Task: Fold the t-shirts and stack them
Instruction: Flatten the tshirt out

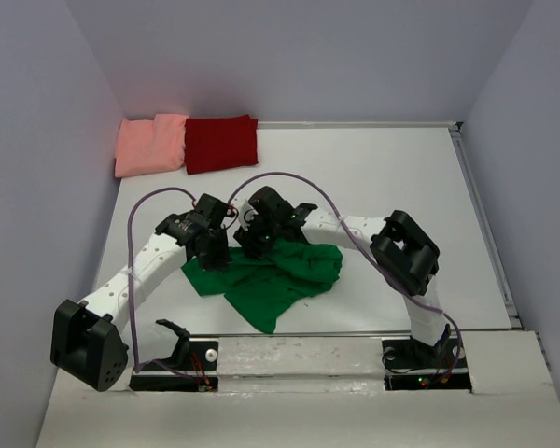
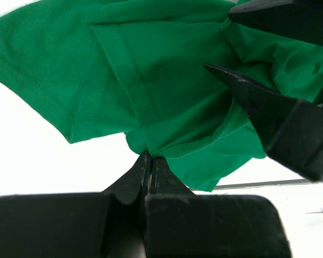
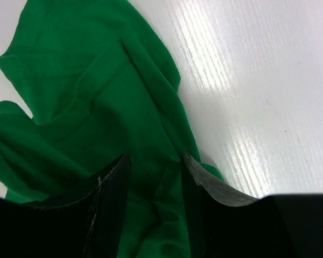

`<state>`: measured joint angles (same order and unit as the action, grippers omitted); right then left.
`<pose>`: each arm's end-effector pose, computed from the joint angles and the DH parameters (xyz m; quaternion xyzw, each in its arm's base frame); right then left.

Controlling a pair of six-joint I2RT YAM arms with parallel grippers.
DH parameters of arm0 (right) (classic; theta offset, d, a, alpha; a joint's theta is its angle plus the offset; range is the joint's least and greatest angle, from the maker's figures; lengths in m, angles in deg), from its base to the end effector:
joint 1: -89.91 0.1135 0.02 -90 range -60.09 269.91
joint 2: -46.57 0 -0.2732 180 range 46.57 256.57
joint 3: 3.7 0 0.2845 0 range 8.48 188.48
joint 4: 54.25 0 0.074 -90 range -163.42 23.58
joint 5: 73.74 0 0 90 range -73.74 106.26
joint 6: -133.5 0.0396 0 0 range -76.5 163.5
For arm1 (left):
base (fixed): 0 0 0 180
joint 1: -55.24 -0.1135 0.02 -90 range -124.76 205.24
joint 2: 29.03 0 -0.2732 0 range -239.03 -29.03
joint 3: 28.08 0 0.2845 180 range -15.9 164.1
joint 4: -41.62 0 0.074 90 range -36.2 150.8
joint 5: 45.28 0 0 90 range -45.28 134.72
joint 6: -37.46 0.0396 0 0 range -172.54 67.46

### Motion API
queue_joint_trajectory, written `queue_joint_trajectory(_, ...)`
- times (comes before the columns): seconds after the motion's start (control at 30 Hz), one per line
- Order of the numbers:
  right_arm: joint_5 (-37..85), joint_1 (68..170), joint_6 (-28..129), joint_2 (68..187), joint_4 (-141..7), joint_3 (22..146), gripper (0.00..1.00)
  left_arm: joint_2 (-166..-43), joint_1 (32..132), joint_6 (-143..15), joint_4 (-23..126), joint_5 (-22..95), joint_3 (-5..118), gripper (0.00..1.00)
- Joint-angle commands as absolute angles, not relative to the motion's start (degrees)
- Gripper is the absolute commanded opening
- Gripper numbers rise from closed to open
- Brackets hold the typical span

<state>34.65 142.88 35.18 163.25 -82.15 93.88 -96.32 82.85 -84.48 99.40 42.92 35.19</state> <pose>0.2837 0.3968 0.1829 -0.5185 0.7603 0.2750 0.2782 0.2227 -0.1179 0.2455 -0.0328 0.9692 -0.1342 0.2039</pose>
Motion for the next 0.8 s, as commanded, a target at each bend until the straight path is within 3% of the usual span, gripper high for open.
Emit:
queue_joint_trajectory(0.0,34.89,143.43,34.71,164.52,-77.85,96.98,0.48,-94.60,82.66,-83.30,99.24,41.65,34.37,0.00)
queue_joint_trajectory(0.43,34.01,143.43,33.92,166.62,-77.59,97.16,0.40,-94.25,82.57,-83.12,99.41,41.03,33.84,0.00)
queue_joint_trajectory(0.53,32.70,143.43,33.48,166.80,-77.58,97.25,0.24,-94.33,82.57,-83.12,99.59,40.94,33.75,0.00)
queue_joint_trajectory(0.57,31.65,143.43,33.30,166.72,-77.50,97.16,0.10,-94.34,82.57,-83.12,99.50,41.03,33.84,0.00)
queue_joint_trajectory(0.6,30.77,143.43,33.30,166.72,-77.50,97.16,0.03,-94.42,82.57,-82.95,99.59,40.94,33.93,0.00)
queue_joint_trajectory(0.77,27.95,142.82,33.13,166.89,-77.41,97.86,0.00,-95.22,82.57,-82.42,99.41,40.86,34.28,0.00)
